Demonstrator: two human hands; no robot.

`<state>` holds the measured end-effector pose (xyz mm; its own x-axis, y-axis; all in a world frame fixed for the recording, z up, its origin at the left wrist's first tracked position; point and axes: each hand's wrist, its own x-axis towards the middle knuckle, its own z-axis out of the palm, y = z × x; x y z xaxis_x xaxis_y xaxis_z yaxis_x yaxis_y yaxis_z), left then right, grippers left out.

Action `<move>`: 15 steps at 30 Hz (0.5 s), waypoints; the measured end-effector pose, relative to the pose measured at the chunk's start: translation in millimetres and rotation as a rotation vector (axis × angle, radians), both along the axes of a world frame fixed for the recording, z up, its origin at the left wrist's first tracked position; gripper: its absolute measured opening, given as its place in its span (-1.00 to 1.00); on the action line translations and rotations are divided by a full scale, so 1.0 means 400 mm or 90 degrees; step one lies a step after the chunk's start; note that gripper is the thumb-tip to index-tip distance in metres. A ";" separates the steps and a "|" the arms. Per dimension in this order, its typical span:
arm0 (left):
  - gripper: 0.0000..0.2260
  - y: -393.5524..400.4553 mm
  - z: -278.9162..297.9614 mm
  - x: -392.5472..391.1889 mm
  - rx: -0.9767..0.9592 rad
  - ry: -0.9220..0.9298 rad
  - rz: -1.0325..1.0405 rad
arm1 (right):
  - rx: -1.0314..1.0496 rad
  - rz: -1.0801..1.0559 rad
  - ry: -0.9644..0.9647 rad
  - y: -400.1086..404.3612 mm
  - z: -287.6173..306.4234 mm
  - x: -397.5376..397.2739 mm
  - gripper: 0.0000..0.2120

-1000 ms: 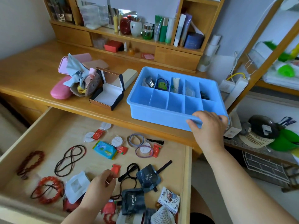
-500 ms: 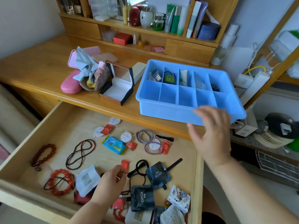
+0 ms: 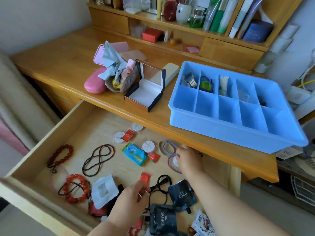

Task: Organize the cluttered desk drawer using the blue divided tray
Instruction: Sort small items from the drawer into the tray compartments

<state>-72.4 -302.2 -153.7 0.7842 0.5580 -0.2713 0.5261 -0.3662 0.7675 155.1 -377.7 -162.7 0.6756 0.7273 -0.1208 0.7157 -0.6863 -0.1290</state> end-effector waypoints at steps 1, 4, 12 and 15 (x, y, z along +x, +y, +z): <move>-0.77 0.000 0.002 0.000 -0.007 -0.002 0.000 | -0.003 0.022 -0.021 -0.012 0.001 -0.001 -0.81; -0.79 -0.001 0.008 -0.001 -0.009 -0.010 -0.006 | 0.079 0.058 -0.054 -0.058 0.029 -0.027 -0.82; -0.77 0.005 0.010 -0.007 0.018 -0.013 0.019 | 0.532 -0.005 0.231 -0.197 0.361 -0.099 -0.78; -0.79 0.005 0.013 -0.008 0.029 0.003 0.021 | 0.701 -0.094 0.240 -0.241 0.488 -0.021 -0.78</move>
